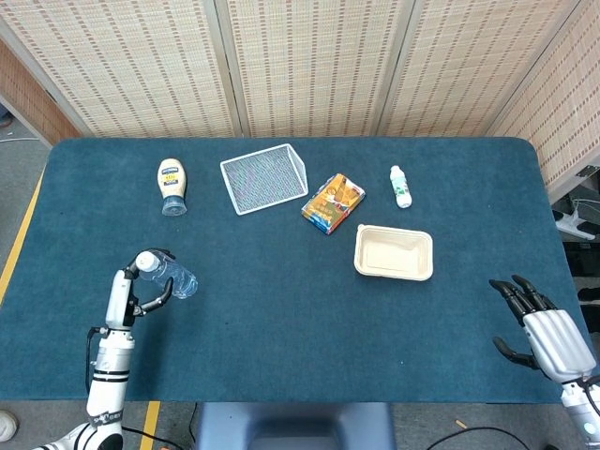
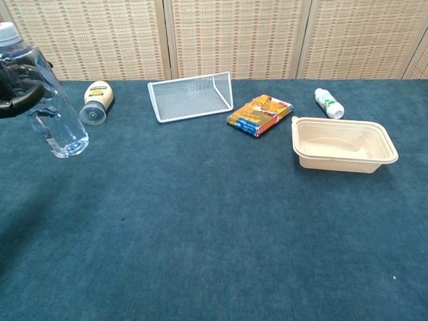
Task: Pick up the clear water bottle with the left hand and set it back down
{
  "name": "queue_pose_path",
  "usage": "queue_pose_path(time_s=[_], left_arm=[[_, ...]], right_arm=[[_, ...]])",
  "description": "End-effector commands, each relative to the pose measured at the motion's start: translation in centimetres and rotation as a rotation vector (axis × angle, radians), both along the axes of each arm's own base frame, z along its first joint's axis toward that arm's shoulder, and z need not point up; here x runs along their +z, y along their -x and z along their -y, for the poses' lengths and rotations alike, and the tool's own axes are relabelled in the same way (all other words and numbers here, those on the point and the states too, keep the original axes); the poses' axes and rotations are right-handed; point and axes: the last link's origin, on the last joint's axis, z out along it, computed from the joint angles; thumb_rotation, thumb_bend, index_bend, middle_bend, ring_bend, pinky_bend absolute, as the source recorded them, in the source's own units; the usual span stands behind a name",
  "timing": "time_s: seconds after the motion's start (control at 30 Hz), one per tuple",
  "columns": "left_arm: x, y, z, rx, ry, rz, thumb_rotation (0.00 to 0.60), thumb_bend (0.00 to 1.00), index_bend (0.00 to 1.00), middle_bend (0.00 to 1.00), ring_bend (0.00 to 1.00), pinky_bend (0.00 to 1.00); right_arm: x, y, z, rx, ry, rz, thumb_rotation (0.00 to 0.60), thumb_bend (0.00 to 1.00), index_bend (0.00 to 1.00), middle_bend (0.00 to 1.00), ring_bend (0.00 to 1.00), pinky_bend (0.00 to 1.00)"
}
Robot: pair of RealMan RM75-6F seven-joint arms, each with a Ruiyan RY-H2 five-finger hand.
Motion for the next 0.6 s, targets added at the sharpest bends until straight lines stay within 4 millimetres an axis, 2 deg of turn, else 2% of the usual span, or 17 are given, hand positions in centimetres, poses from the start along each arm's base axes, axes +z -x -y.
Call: queue_pose_path(time_s=[0.03,0.1,0.27,0.4,0.5,0.6], left_arm=[[-0.6,1.1,-0.1,0.096,0.010,-0.205,0.600,0.71,0.70,0.70,0.58,0.63],[0.0,0.4,-0.5,0.074,-0.022,-0.197,0.600,0.71,0.70,0.70,0.58,0.63],[4.0,-3.1,-1.5,-0.020,-0.200,-0.131,0.600,0.71,0.70,0.70,0.58,0.63],[6.2,-5.4,-1.7,-0.069,-0.143,-0.057,0.600,0.71,0.71,0.70,0.58,0.63],[6.1,-5.1,-1.7,-0.061,-0.094,-0.113,0.600,0.71,0.71,0.70,0.58,0.63],[3.9,-3.0,-1.5,0.010,-0.048,-0.218,0.600,0.71,0.71,0.70,0.58,0.63]], right_arm=[[0.0,0.0,0.0,-0.001,0.002,-0.002,0.600,0.22,0.09,0.12,0.03,0.24],[0.0,0.0,0.0,-0.001,-0.002,-0.005,0.600,0.22,0.09,0.12,0.03,0.24],[0.0,0.0,0.0,-0.004,-0.005,-0.003,0.600,0.21,0.09,0.12,0.03,0.24],[0.0,0.0,0.0,-0.001,-0.006,-0.002,0.600,0.21,0.09,0.12,0.03,0.24],[0.0,0.1,0.0,-0.003,-0.008,-0.005,0.600,0.22,0.09,0.12,0.03,0.24],[-0.1,0.0,0.0,-0.004,-0.010,-0.005,0.600,0.22,0.09,0.12,0.03,0.24]])
